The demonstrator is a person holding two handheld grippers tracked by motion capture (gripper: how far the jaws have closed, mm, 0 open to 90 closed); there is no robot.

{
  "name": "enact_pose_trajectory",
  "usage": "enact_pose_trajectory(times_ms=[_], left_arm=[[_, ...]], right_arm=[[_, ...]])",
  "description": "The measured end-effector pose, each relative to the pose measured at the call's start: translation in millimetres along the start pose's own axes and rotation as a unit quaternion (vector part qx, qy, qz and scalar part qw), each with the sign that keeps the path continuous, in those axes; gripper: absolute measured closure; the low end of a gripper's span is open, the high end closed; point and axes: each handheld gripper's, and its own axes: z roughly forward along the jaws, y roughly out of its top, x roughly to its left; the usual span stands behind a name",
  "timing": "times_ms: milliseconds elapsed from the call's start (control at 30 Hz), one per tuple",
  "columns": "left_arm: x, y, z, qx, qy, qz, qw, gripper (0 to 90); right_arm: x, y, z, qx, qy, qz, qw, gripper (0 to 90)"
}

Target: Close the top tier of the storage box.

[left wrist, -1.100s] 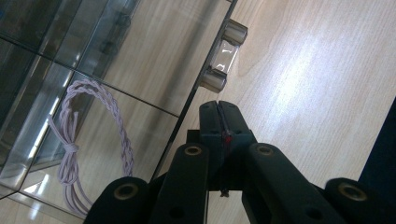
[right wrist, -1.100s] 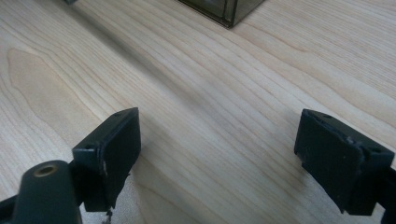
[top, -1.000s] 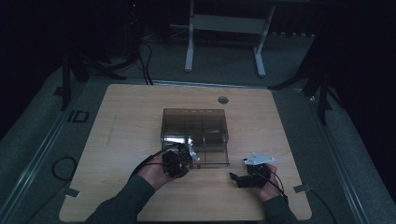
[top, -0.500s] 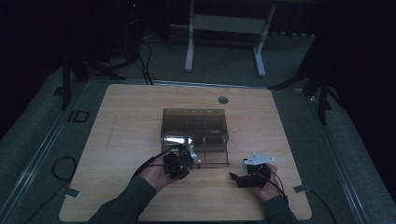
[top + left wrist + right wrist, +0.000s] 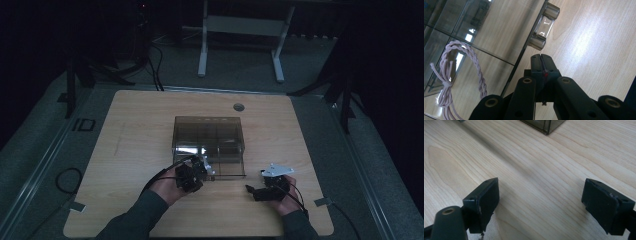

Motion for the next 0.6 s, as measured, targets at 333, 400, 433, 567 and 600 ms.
enact_pose_trajectory(times_ms=[333,400,433,567,600], left_arm=[[1.5,1.4,-0.7,-0.005,0.001,-0.003,1.0000,89.8],[1.4,1.8,-1.3,-0.008,0.002,-0.002,1.0000,89.8],[1.7,1.9,-1.6,-0.008,0.003,-0.002,1.0000,89.8],[2.7,1.7,-3.5,-0.012,0.002,-0.004,0.9999,89.8],[2.8,1.7,-3.8,-0.012,0.002,-0.004,0.9999,89.8]], right_arm=[[-0.1,0.0,0.0,0.000,0.000,-0.001,1.0000,14.9],[-0.2,0.0,0.0,0.000,0.000,-0.001,1.0000,14.9],[-0.2,0.0,0.0,0.000,0.000,-0.001,1.0000,14.9],[-0.1,0.0,0.0,0.000,0.000,-0.001,1.0000,14.9],[-0.1,0.0,0.0,0.000,0.000,-0.001,1.0000,14.9]])
